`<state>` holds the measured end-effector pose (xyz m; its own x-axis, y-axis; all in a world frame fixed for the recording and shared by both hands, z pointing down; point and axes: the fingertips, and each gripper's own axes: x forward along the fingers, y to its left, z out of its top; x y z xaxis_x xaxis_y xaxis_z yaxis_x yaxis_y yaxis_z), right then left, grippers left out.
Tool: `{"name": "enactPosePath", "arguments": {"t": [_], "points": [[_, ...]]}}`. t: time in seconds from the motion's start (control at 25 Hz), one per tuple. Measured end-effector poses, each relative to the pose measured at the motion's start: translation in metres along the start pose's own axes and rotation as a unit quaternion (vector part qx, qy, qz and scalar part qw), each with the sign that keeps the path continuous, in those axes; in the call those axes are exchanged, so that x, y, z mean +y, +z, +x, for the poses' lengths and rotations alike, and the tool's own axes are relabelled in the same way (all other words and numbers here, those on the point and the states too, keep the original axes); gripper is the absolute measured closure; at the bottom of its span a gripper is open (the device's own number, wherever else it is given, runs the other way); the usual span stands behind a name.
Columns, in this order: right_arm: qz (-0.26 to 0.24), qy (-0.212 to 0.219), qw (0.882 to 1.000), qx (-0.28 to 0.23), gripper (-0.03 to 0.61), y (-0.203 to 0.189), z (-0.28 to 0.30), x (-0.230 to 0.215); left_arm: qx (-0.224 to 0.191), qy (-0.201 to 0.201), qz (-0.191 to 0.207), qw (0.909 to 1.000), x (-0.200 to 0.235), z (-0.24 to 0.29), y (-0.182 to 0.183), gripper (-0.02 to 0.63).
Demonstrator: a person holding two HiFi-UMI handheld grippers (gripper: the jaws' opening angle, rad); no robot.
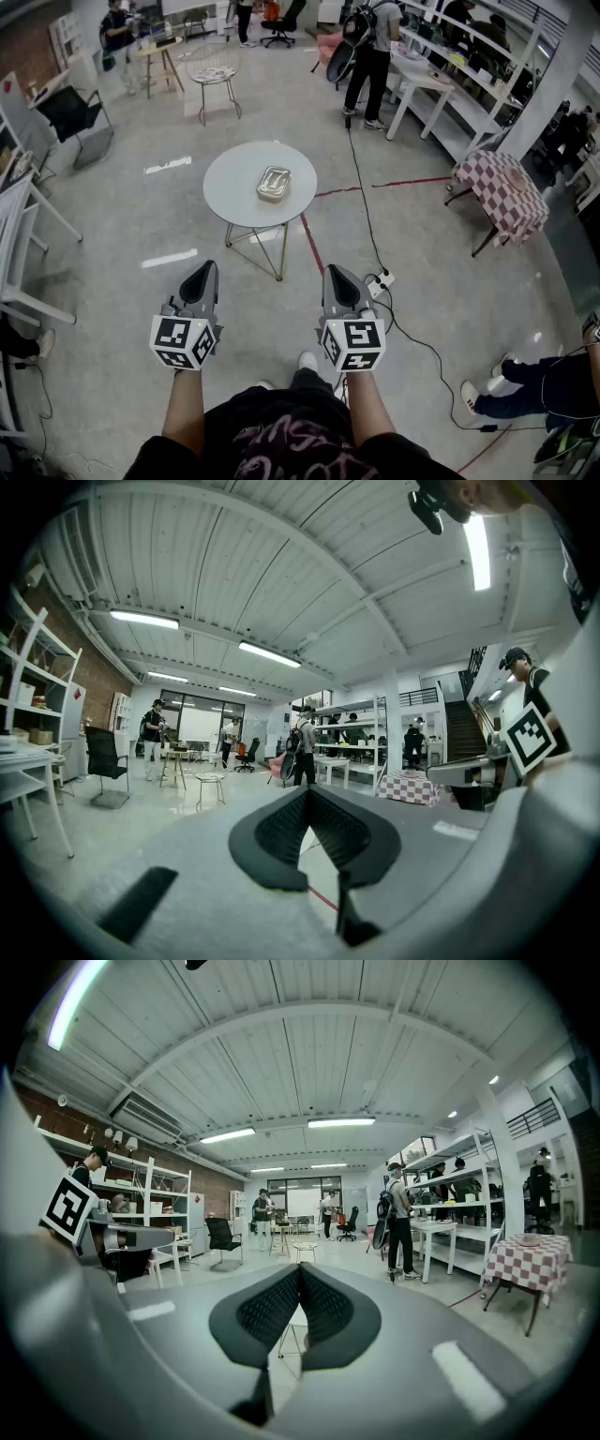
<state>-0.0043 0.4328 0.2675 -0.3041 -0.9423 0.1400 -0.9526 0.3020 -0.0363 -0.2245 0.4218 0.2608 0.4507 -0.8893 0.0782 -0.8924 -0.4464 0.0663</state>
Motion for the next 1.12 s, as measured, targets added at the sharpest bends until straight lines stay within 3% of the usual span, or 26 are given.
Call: {"name": "enactPosePath", "arguments": {"t": [0.68,1.12], "points": [[0.012,-0.023,1.0,-0.015,0.581,0.001,-0.006,0.006,0.011,-0.007,-0.013,0.9998,0.011,-0.009,-0.012,0.614],[0.016,-0.014,1.0,-0.019,0.58,-0.006,0.034,0.01,0.015,0.002,-0.013,0.9998,0.041,0.014,-0.02,0.614]]}}
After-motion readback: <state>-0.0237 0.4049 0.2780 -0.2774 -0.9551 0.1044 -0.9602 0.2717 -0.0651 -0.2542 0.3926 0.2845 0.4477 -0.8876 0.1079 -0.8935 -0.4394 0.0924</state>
